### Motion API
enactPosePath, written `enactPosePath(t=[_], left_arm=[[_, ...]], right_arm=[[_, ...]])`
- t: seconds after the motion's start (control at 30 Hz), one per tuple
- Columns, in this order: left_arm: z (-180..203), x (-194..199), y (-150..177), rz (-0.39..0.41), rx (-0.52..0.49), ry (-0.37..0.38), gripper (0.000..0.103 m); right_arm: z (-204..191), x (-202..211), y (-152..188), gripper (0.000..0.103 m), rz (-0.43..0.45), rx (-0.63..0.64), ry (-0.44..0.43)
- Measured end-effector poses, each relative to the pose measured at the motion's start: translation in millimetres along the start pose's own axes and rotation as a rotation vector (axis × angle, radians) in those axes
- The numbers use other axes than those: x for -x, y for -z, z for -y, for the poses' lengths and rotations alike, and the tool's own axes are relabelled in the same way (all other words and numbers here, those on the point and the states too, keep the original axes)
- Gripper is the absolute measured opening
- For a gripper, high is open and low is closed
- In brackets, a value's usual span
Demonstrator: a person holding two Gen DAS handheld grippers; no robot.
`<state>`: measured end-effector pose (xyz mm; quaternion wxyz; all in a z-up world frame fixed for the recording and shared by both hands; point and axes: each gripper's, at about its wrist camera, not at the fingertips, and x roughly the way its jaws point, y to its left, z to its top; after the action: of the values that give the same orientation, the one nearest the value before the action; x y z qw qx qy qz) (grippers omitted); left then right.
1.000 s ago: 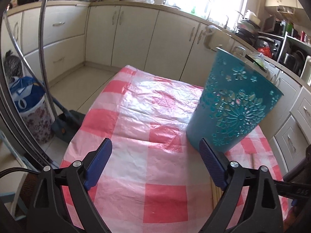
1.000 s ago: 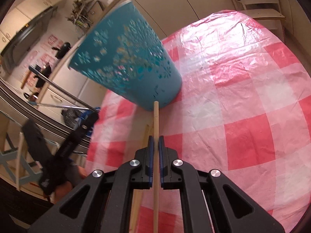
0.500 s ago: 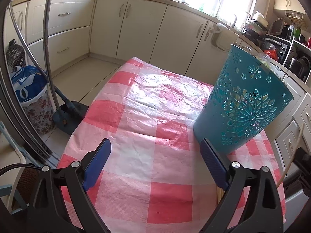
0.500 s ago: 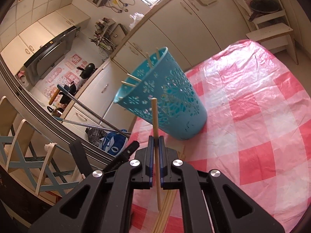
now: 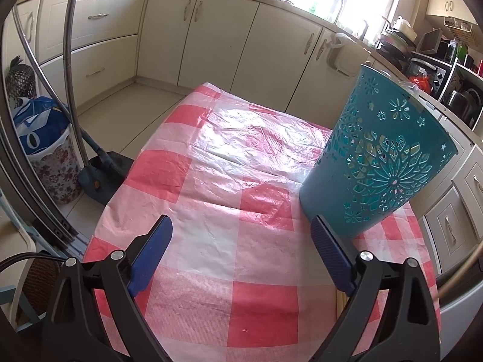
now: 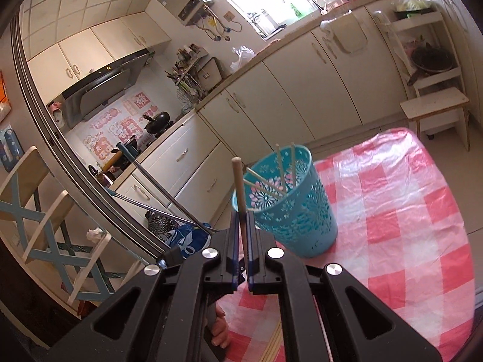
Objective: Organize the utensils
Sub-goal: 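Lift the chopstick with the right gripper and drop it into the teal basket, then bring the open right gripper back down to the chopsticks on the cloth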
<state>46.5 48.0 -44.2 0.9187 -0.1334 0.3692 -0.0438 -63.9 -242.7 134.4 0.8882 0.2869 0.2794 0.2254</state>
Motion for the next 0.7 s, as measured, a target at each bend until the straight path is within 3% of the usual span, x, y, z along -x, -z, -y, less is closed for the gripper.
enactPosePath(t=[0.43, 0.57, 0.7], left_arm=[[-2.1, 0.7, 0.5, 0.005, 0.011, 0.01, 0.089], [-3.5, 2.0, 1.0, 0.01, 0.015, 0.016, 0.089], [-4.7, 2.9, 1.0, 0.014, 0.019, 0.022, 0.089]], right_arm=[[-47.1, 24.1, -88.1, 0.005, 0.123, 0.102, 0.011], [-55.0, 5.2, -108.2, 0.005, 0.162, 0.142, 0.052], [-43.8, -40.7, -101.2, 0.005, 0.118, 0.18, 0.157]])
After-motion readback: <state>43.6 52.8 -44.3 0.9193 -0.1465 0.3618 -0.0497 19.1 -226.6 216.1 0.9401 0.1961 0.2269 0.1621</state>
